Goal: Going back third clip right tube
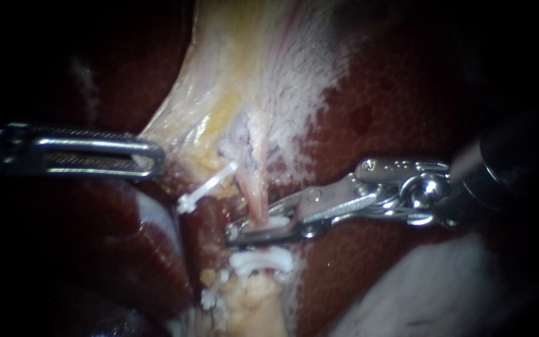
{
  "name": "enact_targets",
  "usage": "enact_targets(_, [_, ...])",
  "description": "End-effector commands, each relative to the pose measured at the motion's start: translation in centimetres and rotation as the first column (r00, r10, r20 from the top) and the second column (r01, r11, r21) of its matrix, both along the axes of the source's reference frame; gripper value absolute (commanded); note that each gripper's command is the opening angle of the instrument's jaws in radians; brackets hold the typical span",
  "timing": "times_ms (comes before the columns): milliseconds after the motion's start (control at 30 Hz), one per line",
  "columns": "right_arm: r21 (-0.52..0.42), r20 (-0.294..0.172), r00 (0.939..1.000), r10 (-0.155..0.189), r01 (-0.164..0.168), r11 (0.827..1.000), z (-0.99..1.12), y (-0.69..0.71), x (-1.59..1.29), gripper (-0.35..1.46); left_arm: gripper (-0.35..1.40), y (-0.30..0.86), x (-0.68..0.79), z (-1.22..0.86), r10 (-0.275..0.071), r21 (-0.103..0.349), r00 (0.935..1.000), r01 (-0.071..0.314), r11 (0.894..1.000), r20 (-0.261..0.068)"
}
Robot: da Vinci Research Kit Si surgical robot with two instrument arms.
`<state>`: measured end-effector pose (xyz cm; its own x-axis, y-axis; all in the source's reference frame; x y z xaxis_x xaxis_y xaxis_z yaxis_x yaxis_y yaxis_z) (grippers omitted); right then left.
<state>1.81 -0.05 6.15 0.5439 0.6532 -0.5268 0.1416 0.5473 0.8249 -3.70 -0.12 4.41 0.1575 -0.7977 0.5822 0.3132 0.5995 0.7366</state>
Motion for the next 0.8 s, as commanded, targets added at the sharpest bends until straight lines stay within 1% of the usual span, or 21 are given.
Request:
enact_targets(33, [0.0,0.0,1.0,0.001,-0.001,1.0,0.0,0.0,0.0,-0.35,-0.35,0.0,0.0,0.01,0.0,-0.001,1.0,0.0,1.0,0.0])
enact_targets(500, [0.0,0.0,1.0,-0.001,0.001,1.0,0.0,-0.02,0.02,-0.35,-0.35,-0.01,-0.01,0.01,0.0,-0.002,1.0,0.0,1.0,0.0])
enact_targets(533, [0.0,-0.003,1.0,0.001,-0.001,1.0,0.0,-0.02,0.03,-0.31,-0.35,-0.01,-0.01,0.01,0.0,-0.002,1.0,0.0,1.0,0.0])
enact_targets(600, [-0.001,-0.002,1.0,0.001,-0.001,1.0,0.02,-0.04,0.05,0.04,-0.35,-0.01,-0.01,0.01,0.0,-0.002,1.0,0.0,1.0,0.0])
enact_targets(700, [-0.005,-0.003,1.0,0.006,-0.006,1.0,0.05,-0.07,0.07,0.29,-0.35,-0.01,-0.01,0.01,0.0,-0.002,1.0,0.0,1.0,0.0])
enact_targets(733, [-0.027,-0.01,0.9998,0.015,-0.016,1.0,0.07,-0.09,0.08,0.36,-0.35,-0.01,-0.01,0.01,0.0,-0.002,1.0,0.0,1.0,0.0])
enact_targets(800, [-0.079,-0.033,0.9993,0.016,-0.018,0.997,0.09,-0.11,0.09,0.44,-0.35,-0.01,-0.01,0.01,0.0,-0.002,1.0,0.0,1.0,0.0])
